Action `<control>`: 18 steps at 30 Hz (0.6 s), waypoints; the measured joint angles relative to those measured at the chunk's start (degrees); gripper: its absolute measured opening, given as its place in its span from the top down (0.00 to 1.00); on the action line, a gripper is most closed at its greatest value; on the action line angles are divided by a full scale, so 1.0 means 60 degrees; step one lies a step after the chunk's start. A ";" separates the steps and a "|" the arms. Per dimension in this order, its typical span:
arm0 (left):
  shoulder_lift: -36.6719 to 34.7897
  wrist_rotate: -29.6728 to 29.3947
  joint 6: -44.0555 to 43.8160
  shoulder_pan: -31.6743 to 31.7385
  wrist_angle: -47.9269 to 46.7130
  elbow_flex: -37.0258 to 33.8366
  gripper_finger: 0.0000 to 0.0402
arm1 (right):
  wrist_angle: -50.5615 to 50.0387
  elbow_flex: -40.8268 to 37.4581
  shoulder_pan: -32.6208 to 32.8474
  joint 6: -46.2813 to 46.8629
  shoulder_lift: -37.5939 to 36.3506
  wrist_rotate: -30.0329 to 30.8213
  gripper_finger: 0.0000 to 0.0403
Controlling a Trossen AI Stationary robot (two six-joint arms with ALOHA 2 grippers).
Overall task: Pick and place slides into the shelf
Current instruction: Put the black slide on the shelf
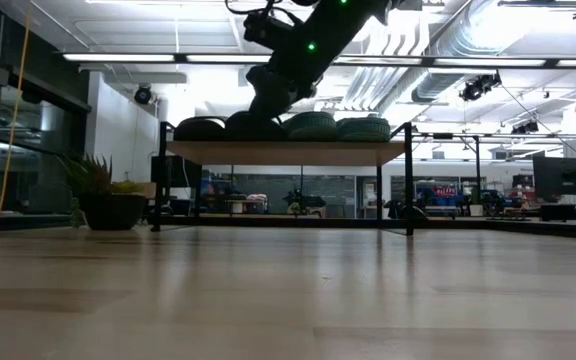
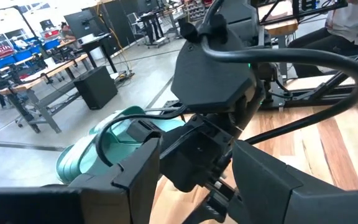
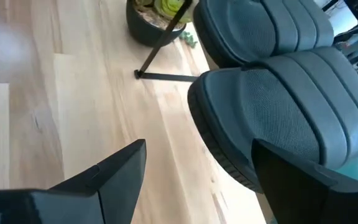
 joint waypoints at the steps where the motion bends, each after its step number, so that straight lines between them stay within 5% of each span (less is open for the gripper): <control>1: 0.0000 0.0000 0.0000 -0.0001 0.0001 0.0001 0.54 | 0.0037 0.0000 -0.0001 -0.0038 0.0000 0.0002 0.30; 18: 0.0000 0.0000 0.0000 0.0001 0.0000 0.0000 0.54 | 0.0717 0.0000 -0.0036 -0.0321 0.0000 0.0575 0.30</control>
